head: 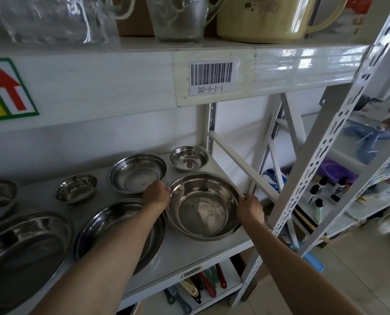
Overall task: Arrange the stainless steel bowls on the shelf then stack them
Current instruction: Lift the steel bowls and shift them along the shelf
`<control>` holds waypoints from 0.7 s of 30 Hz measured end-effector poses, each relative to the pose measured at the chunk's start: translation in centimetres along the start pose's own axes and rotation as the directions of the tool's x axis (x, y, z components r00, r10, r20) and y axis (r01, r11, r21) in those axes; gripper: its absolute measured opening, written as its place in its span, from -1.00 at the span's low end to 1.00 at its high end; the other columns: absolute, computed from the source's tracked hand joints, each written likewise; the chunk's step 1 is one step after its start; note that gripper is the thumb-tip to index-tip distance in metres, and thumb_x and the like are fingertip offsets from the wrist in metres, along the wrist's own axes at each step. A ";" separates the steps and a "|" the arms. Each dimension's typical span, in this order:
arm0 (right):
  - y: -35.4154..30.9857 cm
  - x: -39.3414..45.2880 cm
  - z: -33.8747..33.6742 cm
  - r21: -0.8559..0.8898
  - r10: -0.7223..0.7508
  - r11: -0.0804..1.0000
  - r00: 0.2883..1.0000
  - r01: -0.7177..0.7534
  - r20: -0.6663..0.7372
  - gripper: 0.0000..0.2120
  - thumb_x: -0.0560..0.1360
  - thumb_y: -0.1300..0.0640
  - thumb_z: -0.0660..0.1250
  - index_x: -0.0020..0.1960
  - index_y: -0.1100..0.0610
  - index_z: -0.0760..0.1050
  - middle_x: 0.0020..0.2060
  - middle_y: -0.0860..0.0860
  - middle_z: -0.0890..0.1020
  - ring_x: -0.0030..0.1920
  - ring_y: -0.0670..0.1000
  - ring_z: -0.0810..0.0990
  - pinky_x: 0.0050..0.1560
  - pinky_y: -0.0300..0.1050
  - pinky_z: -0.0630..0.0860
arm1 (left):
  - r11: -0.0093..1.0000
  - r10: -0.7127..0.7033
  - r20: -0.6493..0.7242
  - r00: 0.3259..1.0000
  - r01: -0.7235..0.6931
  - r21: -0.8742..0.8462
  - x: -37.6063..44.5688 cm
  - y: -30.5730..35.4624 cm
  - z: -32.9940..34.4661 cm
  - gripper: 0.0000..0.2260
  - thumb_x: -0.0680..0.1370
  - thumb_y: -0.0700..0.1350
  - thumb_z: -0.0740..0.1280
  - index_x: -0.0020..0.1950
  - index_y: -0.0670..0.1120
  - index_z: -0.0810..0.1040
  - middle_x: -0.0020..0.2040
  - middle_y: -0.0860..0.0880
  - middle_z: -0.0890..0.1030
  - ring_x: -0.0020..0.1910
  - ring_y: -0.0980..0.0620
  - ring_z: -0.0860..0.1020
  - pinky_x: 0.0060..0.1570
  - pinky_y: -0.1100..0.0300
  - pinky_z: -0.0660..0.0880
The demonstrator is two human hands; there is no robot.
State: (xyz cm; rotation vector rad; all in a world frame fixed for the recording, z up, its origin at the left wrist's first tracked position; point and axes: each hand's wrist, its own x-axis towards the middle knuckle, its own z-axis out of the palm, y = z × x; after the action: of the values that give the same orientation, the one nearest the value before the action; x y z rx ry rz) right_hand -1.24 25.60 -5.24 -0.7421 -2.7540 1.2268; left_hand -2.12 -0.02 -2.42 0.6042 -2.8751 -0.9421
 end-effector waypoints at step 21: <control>-6.9 -2.8 -2.3 0.032 -0.190 0.981 0.980 0.192 -0.057 -0.73 0.59 0.07 0.16 0.00 0.22 0.55 -0.14 0.13 0.60 0.00 0.20 0.59 -0.02 0.04 0.47 | 0.980 0.026 -0.176 0.984 -0.060 -0.187 -1.7 -1.1 -6.4 -0.71 0.55 -0.05 0.26 -0.04 -0.24 0.67 -0.03 -0.26 0.68 0.01 -0.21 0.62 -0.06 0.08 0.48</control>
State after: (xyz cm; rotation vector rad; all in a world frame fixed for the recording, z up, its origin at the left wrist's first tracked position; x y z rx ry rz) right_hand -1.09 22.05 1.70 -0.4854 -2.6770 1.1980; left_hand 0.91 -3.78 2.20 0.5727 -2.5969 -1.0866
